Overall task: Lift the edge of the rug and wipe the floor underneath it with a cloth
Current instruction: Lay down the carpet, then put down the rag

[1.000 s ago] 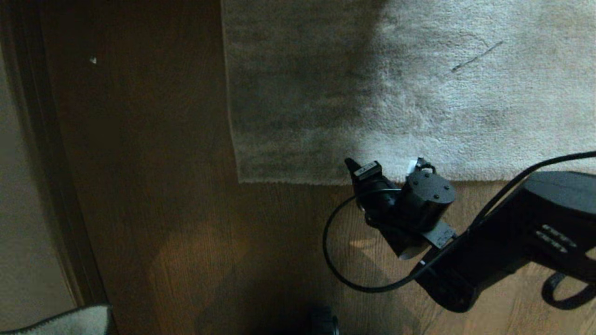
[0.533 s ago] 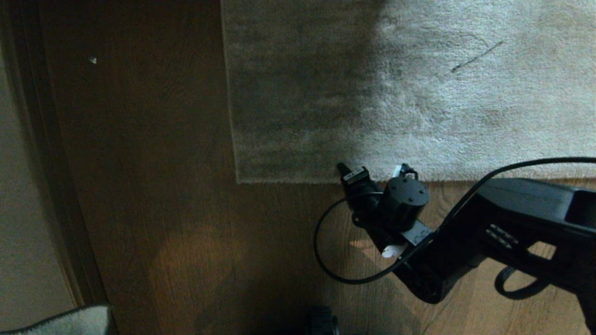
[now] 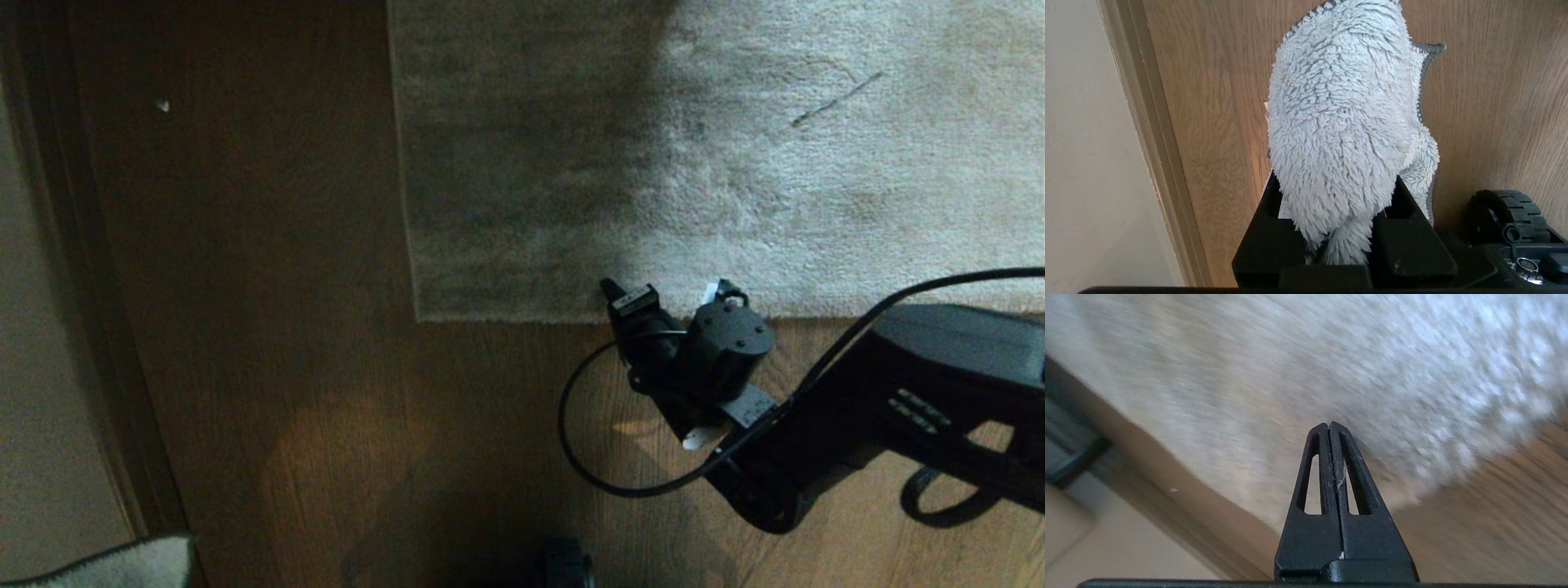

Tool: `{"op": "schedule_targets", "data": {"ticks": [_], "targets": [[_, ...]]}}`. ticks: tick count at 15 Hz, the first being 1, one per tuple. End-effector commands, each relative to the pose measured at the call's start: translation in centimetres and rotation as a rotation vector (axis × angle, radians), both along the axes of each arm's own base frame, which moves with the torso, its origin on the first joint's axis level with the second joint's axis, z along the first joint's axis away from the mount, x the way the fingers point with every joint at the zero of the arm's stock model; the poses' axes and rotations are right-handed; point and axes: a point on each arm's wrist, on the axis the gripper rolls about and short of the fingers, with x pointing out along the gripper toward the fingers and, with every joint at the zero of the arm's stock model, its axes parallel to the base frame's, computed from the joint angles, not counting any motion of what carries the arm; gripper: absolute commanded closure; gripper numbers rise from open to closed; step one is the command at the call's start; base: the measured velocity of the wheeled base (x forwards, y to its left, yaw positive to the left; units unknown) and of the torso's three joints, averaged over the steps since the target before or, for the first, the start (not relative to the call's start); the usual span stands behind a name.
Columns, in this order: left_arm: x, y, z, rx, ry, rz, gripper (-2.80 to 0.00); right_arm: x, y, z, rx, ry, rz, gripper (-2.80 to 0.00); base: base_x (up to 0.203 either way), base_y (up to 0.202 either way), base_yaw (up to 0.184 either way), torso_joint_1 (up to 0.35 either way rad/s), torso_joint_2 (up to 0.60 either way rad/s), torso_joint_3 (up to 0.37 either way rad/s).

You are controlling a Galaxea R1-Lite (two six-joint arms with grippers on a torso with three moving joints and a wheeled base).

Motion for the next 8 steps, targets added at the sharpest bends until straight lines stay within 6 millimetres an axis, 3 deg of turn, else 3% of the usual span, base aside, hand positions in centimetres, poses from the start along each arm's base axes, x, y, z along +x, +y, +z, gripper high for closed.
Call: {"op": "schedule_targets", "data": {"ticks": [1,3,8], "targets": [[0.0,0.0,0.0,0.000,0.000,0.000,0.00,-2.3,-1.7,4.1,0.072,-0.094,0.003,0.00,0.000,0.000,0.000,0.000,0.00,0.000],[0.0,0.0,0.0,0.000,0.000,0.000,0.00,-4.4,-3.3,5.8,0.066,-0.112,0.012,0.00,0.000,0.000,0.000,0.000,0.00,0.000],[0.0,0.0,0.0,0.000,0.000,0.000,0.00,-9.8,-7.2,6.5,-0.145,-0.160,0.061,0.00,0.000,0.000,0.000,0.000,0.00,0.000]]}}
